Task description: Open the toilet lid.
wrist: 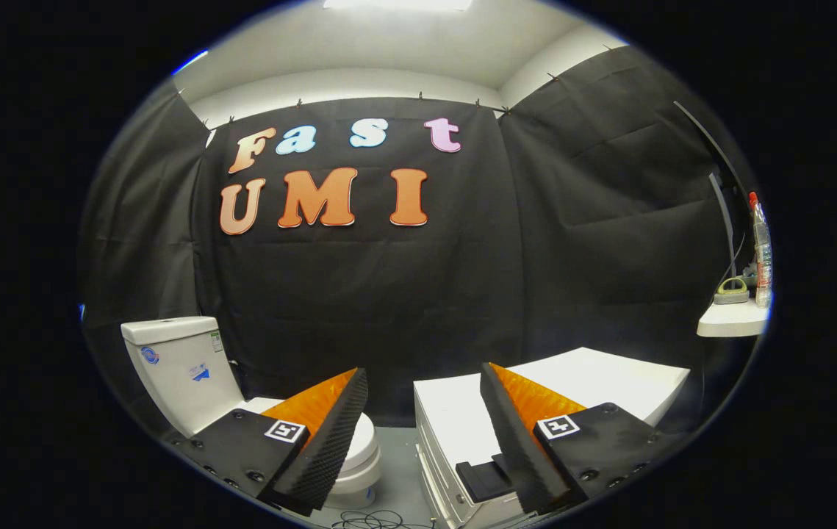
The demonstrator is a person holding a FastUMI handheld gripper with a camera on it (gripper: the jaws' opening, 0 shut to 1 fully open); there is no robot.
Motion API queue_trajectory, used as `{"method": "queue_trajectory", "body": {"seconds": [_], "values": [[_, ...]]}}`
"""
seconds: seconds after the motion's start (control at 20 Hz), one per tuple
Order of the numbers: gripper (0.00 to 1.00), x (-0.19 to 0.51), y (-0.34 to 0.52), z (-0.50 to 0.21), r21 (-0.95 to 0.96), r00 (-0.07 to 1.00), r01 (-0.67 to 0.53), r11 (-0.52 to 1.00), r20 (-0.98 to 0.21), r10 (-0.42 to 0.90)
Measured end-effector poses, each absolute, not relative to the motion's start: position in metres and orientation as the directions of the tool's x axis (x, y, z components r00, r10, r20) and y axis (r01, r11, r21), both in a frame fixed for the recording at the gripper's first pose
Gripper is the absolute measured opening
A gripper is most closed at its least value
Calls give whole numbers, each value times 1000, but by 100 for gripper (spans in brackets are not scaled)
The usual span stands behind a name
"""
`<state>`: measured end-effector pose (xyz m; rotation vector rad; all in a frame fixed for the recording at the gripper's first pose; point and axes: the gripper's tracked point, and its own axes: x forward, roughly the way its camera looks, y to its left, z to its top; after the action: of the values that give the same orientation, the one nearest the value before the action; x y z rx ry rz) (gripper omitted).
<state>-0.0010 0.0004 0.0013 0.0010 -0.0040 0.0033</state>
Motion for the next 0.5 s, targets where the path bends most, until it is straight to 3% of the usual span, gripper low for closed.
{"method": "queue_trajectory", "body": {"seconds": [0.5], "values": [[99,-3,1,5,5,1000,-5,1000,18,5]]}}
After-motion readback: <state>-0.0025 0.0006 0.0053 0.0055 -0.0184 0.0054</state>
